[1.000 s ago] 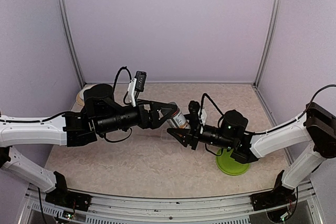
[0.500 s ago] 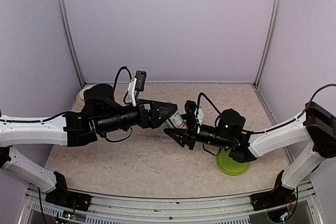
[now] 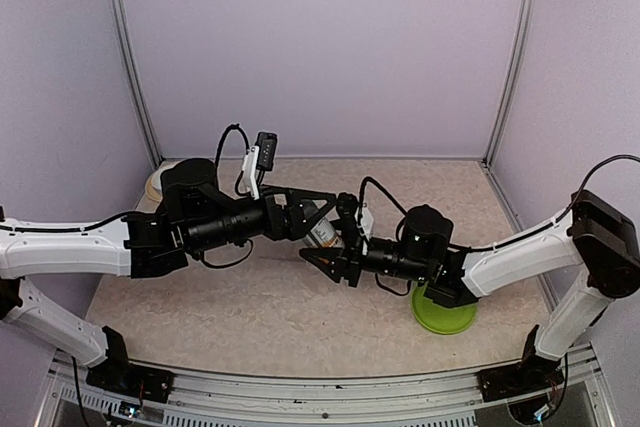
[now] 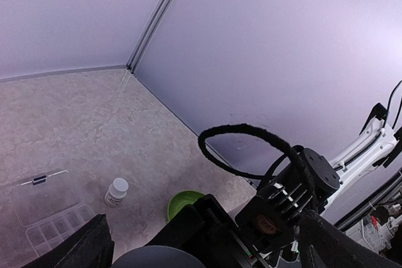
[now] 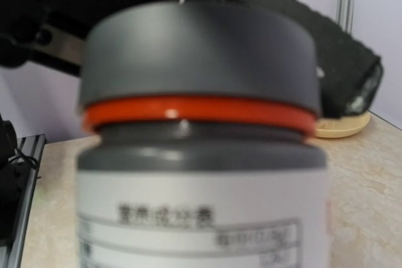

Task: Sort the pills into containers
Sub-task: Screw the lid of the pill bottle onto the pill bottle.

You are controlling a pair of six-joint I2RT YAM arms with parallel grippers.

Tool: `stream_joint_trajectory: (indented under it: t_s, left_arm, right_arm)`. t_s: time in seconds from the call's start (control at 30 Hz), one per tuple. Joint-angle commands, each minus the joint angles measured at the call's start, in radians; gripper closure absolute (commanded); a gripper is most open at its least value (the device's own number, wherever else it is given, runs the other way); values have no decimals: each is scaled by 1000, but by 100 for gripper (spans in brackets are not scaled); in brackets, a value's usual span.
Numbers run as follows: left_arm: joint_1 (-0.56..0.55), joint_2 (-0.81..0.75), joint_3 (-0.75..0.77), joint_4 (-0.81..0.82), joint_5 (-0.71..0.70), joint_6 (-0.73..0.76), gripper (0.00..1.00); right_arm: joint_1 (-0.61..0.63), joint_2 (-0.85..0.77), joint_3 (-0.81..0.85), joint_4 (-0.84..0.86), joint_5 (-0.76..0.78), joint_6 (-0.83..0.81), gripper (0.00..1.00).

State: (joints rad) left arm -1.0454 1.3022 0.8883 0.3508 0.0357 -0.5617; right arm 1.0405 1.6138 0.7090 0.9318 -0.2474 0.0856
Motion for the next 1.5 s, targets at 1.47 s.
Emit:
stream_joint_trajectory:
  t_s: [1.47]
  left_arm:
    - [-23,-15,8,-44,40,-44,1]
  right_arm:
    - [-40,-85,-122,165,12,55,100]
